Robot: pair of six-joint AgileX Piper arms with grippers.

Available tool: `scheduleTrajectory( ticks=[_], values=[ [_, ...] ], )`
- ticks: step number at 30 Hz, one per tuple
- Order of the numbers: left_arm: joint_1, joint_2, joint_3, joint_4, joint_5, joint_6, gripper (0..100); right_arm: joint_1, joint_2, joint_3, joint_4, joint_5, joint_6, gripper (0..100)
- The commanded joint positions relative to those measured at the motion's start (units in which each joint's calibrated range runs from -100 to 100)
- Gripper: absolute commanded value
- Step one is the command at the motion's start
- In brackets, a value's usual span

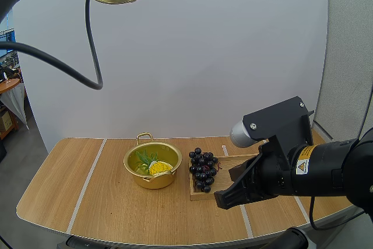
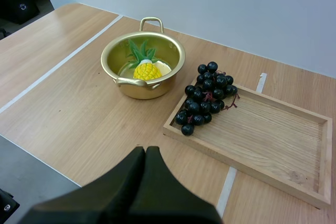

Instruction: Open the pot, put the pineapple inside, and close it

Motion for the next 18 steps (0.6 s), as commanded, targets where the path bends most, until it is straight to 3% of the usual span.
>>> scheduleTrajectory(
  ticks=[1, 8, 12, 18],
  values=[
    [-0.14, -0.29, -0.64, -0.36, -1.5, -0.77, 0, -0.21, -0.51, 0.26, -0.39, 0.14, -0.36, 0],
    [-0.14, -0.29, -0.64, -0.49, -1.48, -0.77, 0, -0.21, -0.51, 0.26, -0.39, 0.14, -0.36, 0],
    [-0.14, -0.29, -0.64, -5.82, -0.6, -0.77, 0, -0.21, -0.51, 0.26, -0.39, 0.14, -0.36, 0],
    [-0.14, -0.94, -0.64, -5.4, 31.3, -0.77, 0, -0.21, -0.51, 0.26, -0.39, 0.14, -0.36, 0]
  ],
)
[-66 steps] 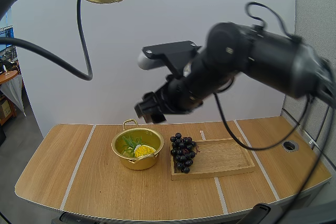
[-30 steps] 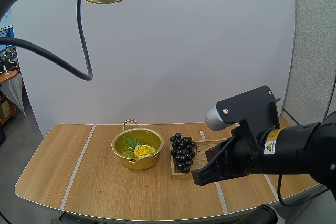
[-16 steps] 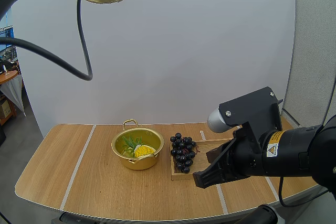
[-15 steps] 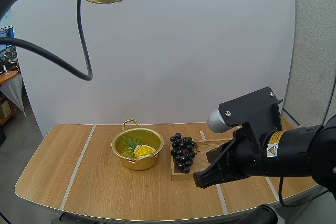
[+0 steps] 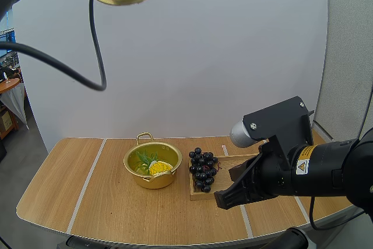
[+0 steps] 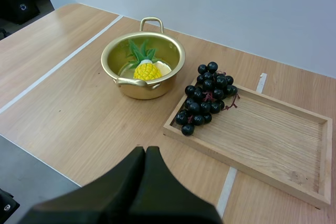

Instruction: Open the pot, put the pineapple inside, and close it

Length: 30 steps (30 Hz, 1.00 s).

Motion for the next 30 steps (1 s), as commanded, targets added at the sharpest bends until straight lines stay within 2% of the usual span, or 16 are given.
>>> scheduleTrajectory(
  ticks=[1, 5, 7, 12, 21, 30],
  values=[
    [-0.14, -0.43, -0.47, -1.38, 22.18, -0.77, 0, -0.21, -0.4, 0.26, -0.39, 0.14, -0.36, 0],
    [-0.14, -0.14, 0.47, -1.38, 36.68, -0.77, 0, -0.21, -0.4, 0.26, -0.39, 0.14, -0.36, 0],
    [-0.14, -0.02, 1.31, -1.25, 40.16, -0.77, 0, -0.21, -0.4, 0.26, -0.39, 0.14, -0.36, 0],
    [-0.14, -0.02, 5.88, -0.26, 40.16, -0.77, 0, -0.21, -0.4, 0.26, -0.39, 0.14, -0.36, 0],
    [-0.14, 2.56, 16.4, 7.53, 39.77, -0.56, 0, -0.21, -0.4, 0.26, -0.39, 0.14, -0.36, 0],
    [-0.14, 10.71, 23.57, 8.17, 23.68, -0.56, 0, -0.21, -0.4, 0.26, -0.39, 0.14, -0.36, 0]
  ],
)
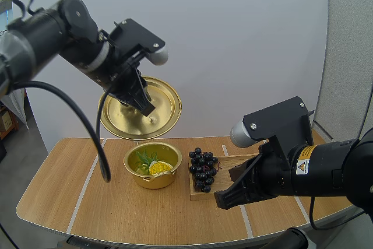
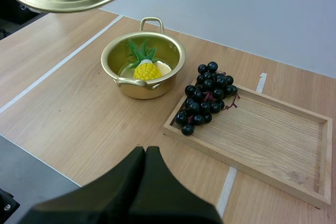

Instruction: Open the pot, put the pineapple inside, and close it

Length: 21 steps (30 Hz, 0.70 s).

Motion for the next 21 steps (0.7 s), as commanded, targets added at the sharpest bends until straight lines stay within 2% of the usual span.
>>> scheduleTrajectory(
  ticks=[1, 12, 17, 21],
  values=[
    [-0.14, 5.64, 2.77, 0.27, -11.88, -0.56, 0, -0.21, -0.4, 0.26, -0.39, 0.14, -0.36, 0],
    [-0.14, 19.99, 2.95, 0.08, -16.18, 1.0, 0, -0.21, -0.4, 0.26, -0.39, 0.14, -0.36, 0],
    [-0.07, 25.31, 2.95, -4.41, -16.55, 4.21, 0, -0.21, -0.4, 0.26, -0.39, 0.14, -0.36, 0],
    [0.0, 28.35, 2.95, -4.95, -17.35, 6.18, 0, -0.21, -0.4, 0.26, -0.39, 0.14, -0.36, 0]
  ],
)
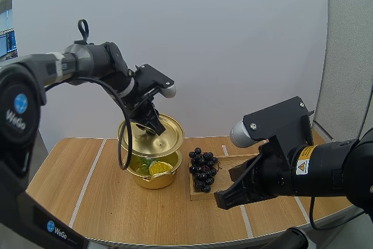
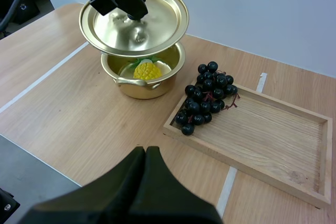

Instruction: Open the pot, put the pineapple inside, and close it

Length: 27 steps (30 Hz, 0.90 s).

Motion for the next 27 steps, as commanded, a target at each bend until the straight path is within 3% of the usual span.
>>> scheduleTrajectory(
  ticks=[1, 6, 11, 13, 27],
  values=[
    [0.0, 2.94, 0.0, -2.14, -1.52, 2.29, 0, -0.21, -0.4, 0.26, -0.39, 0.14, -0.36, 0],
    [0.65, 6.22, 0.0, -3.04, -5.02, 3.38, 0, -0.21, -0.4, 0.26, -0.39, 0.14, -0.36, 0],
    [4.05, 8.04, 0.0, -11.22, -1.44, 11.11, 0, -0.21, -0.4, 0.26, -0.39, 0.14, -0.36, 0],
    [4.74, 8.87, 0.0, -12.23, -0.25, 12.53, 0, -0.21, -0.4, 0.26, -0.39, 0.14, -0.36, 0],
    [4.81, 13.5, 0.0, -11.26, -2.58, 12.9, 0, -0.21, -0.4, 0.26, -0.39, 0.14, -0.36, 0]
  ],
)
